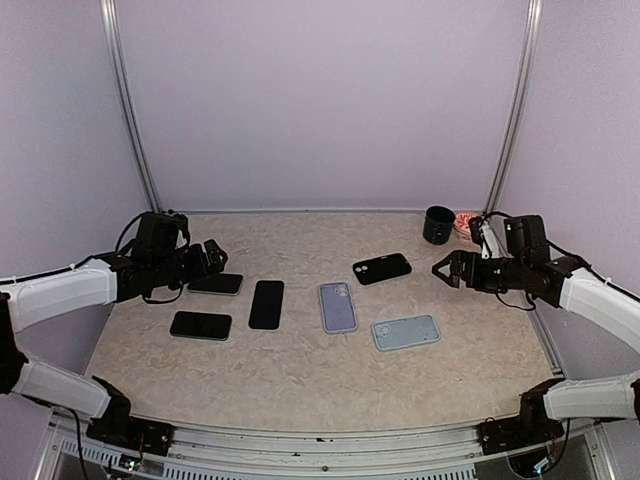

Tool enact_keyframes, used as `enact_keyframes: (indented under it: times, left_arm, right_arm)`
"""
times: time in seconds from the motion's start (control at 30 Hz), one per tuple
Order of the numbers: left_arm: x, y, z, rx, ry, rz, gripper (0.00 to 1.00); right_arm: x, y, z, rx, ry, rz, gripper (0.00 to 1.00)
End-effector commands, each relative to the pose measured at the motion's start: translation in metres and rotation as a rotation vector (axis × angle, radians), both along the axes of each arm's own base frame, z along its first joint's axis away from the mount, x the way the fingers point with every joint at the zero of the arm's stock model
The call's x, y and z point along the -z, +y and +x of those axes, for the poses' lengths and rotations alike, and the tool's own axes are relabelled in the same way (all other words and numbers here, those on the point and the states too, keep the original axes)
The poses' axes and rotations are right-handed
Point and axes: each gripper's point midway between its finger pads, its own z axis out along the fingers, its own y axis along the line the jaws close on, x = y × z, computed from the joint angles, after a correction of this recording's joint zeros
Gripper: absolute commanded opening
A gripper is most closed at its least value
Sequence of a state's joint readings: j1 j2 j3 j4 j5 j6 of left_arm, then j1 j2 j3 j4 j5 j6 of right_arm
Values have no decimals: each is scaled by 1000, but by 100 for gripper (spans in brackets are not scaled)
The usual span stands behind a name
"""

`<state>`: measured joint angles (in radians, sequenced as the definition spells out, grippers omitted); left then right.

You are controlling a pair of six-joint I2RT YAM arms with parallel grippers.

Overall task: Put the phone into the phone case
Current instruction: Pick up the phone from the center of the board.

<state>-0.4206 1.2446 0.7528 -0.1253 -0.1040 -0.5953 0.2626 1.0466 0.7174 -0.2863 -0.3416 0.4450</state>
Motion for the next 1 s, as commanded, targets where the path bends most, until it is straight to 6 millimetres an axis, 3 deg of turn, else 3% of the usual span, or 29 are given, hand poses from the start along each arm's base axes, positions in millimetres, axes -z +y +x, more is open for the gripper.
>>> enact_keyframes:
  times: [0.0,0.4,0.97]
  left_arm:
    - [-3,-10,5,0,-8,44,99]
    - [26,-45,-1,80,49,79,99]
    - [58,-80,-8,171,110,89,99]
  right_arm:
    - [9,7,9,19,-7,-96,100]
    - [42,53,4,-87,25,-294,99]
    - [56,103,4,-163,23,-404,99]
